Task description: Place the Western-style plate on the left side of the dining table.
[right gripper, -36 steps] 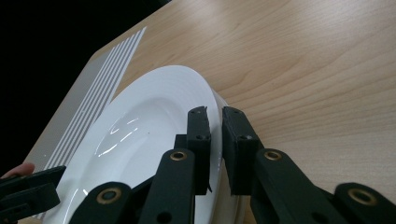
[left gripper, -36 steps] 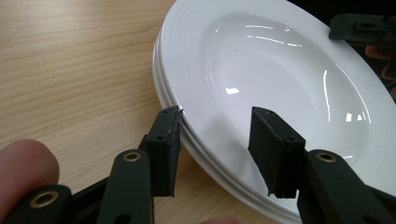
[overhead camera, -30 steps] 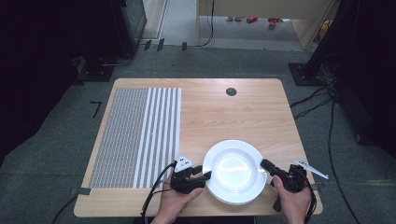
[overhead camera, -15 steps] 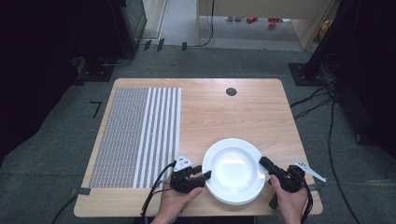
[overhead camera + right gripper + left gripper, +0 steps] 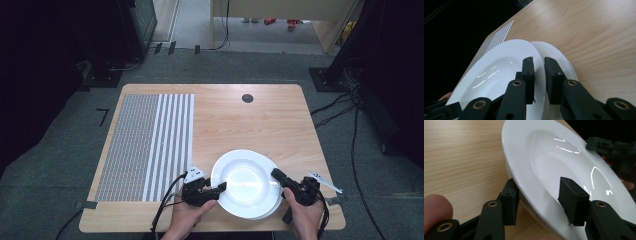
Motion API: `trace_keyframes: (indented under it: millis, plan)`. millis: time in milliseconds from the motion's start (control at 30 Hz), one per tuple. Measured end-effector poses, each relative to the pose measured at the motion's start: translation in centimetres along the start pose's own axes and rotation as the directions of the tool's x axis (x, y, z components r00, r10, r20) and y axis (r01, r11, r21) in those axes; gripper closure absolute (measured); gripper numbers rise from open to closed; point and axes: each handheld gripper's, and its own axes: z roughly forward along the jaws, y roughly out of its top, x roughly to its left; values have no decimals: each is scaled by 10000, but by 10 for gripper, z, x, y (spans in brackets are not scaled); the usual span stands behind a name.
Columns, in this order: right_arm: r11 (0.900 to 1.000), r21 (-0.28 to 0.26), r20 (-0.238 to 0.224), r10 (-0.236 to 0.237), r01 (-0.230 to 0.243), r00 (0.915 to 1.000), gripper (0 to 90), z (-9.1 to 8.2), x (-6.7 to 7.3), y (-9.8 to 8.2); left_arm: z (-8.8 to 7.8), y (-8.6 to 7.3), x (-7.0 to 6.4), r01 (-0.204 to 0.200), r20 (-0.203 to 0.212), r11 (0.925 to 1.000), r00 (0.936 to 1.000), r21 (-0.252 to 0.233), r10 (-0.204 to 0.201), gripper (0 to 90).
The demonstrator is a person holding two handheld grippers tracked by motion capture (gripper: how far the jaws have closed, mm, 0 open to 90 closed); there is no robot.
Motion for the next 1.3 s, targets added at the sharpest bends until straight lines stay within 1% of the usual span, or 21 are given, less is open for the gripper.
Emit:
trace_keyframes:
  millis: [33,67,100,133,167,200,267,333,400,467,500,533,567,600,700,867,1000,1167,1200,1233,1300]
  plan:
    - [10000,0,0,0,0,10000,802,0,0,0,-1,1,0,37,-6,10000,10000,-61,-37,527]
    - [9998,-122,49,-143,143,9999,801,1,2,-1,-2,1,0,42,-2,9999,10000,-94,-42,540]
    - [9998,-102,78,-187,188,9998,803,1,2,-1,-2,1,1,45,-9,9999,10000,-129,-45,556]
    - [9999,-119,-48,-8,7,10000,810,0,2,0,-2,1,1,97,-38,9999,9999,-94,-97,570]
    - [9999,-119,-48,-8,7,10000,810,0,2,0,-2,1,1,97,-38,9999,9999,-94,-97,571]
    - [10000,-90,-90,42,-43,10000,812,-1,2,1,-1,2,1,183,-87,9998,9998,-27,-184,571]
    - [9998,-135,-232,129,-133,9996,821,-4,1,1,0,2,1,247,-143,9997,9996,26,-246,576]
    - [9994,-174,-458,293,-301,9985,823,-6,2,2,0,2,3,404,-84,9992,9991,56,-404,582]
    - [9995,-165,-527,256,-265,9983,821,-6,2,3,-1,2,3,514,-43,9987,9987,-63,-515,600]
    - [9996,-121,-613,256,-264,9978,818,-6,2,2,-4,3,6,652,102,9976,9978,-225,-650,639]
    - [9996,-121,-613,256,-264,9978,818,-6,2,2,-4,3,6,652,102,9976,9978,-225,-650,646]
    - [9996,-129,-681,242,-251,9974,816,-7,3,2,-5,4,7,807,214,9965,9965,-202,-803,654]
    - [9996,-129,-681,242,-251,9974,816,-7,3,2,-5,4,7,807,214,9965,9965,-202,-803,659]
    - [9996,-130,-690,241,-251,9973,815,-7,4,2,-6,4,8,882,340,9959,9956,-211,-875,659]
    - [9997,-166,-625,166,-177,9979,810,-7,6,1,-8,6,13,1234,730,9921,9899,-242,-1213,692]
    - [9991,-347,-942,197,-231,9954,810,-7,13,-1,-16,10,20,1548,898,9865,9847,-527,-1497,731]
    - [9990,-412,-1012,111,-154,9948,803,-6,20,-2,-21,12,25,1670,1135,9842,9806,-589,-1596,752]
    - [9984,-550,-1106,87,-149,9938,802,-4,24,-4,-25,14,28,1760,1202,9819,9786,-705,-1668,766]
    - [9981,-601,-1141,36,-105,9935,802,-4,25,-4,-28,15,29,1800,1330,9802,9767,-823,-1682,769]
    - [9976,-689,-1273,29,-118,9919,803,-4,27,-4,-29,16,30,1827,1363,9794,9760,-859,-1701,776]
    - [9972,-743,-1339,-27,-73,9910,803,-4,29,-3,-31,17,31,1884,1485,9776,9736,-943,-1733,781]
